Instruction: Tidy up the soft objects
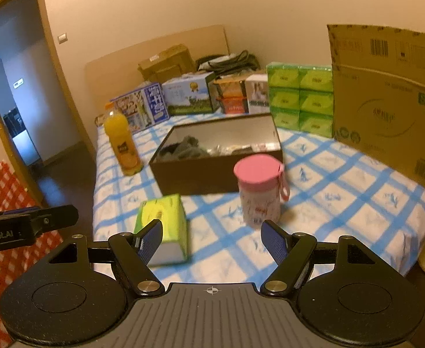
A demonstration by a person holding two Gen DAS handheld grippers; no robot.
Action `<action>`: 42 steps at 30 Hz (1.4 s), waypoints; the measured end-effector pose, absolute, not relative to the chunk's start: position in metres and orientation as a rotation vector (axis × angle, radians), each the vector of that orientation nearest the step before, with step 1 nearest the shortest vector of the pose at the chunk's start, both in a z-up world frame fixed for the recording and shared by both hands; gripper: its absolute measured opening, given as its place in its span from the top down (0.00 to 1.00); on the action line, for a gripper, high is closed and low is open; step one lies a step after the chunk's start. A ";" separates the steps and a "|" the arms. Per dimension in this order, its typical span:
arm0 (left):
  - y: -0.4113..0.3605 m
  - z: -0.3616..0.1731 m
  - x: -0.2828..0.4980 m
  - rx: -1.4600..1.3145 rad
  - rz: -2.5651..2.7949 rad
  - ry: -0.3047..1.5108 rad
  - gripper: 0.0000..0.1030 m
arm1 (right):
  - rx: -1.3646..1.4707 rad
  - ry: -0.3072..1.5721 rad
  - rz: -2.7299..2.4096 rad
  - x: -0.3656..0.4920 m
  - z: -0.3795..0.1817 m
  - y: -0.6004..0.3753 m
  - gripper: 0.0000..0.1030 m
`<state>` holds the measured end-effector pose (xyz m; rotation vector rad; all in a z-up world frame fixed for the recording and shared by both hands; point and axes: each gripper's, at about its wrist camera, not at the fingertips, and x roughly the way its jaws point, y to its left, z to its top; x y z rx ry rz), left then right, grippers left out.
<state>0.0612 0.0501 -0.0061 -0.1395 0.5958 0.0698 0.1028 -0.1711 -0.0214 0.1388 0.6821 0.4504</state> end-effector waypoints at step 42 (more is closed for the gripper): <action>0.021 -0.034 -0.039 -0.089 0.050 0.728 0.24 | 0.045 0.786 0.471 0.003 -0.033 -0.187 0.28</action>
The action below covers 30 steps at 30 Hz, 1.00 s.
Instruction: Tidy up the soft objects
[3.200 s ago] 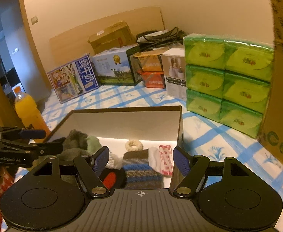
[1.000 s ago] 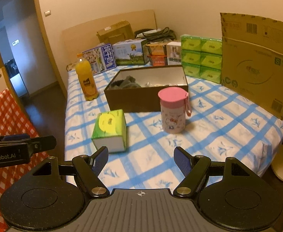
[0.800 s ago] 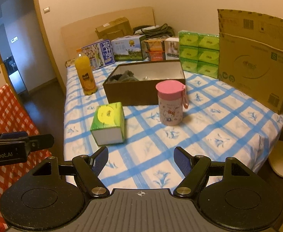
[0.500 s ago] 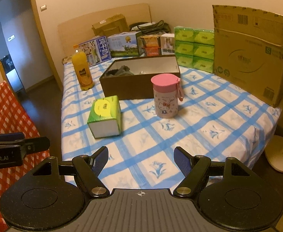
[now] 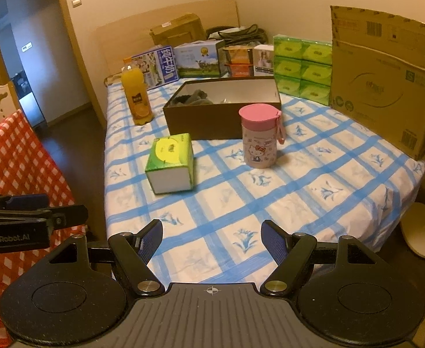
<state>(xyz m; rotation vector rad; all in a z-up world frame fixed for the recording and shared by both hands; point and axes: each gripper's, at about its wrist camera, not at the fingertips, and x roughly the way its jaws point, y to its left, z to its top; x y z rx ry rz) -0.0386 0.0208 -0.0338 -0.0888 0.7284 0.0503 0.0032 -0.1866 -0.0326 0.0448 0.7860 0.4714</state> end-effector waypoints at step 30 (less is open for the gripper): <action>-0.002 -0.009 -0.057 -0.043 0.003 0.740 0.24 | 0.066 0.776 0.494 -0.015 -0.010 -0.201 0.28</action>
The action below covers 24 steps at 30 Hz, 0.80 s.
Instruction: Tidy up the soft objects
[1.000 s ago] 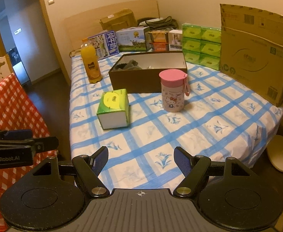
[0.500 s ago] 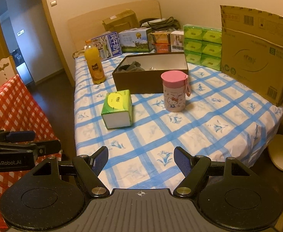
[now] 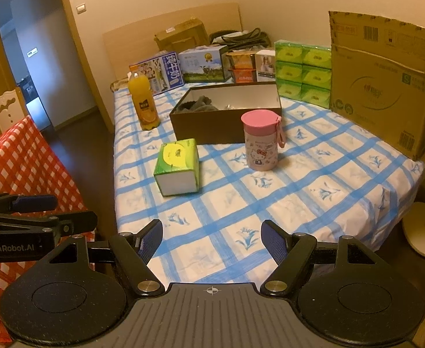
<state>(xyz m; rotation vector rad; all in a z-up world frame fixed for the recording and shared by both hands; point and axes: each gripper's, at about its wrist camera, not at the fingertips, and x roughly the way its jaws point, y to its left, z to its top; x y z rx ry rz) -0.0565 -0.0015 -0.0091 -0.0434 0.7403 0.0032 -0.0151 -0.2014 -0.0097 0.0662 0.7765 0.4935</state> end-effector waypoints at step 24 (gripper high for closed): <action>-0.001 -0.006 -0.056 -0.046 0.002 0.728 0.24 | 0.066 0.780 0.491 -0.016 -0.009 -0.201 0.28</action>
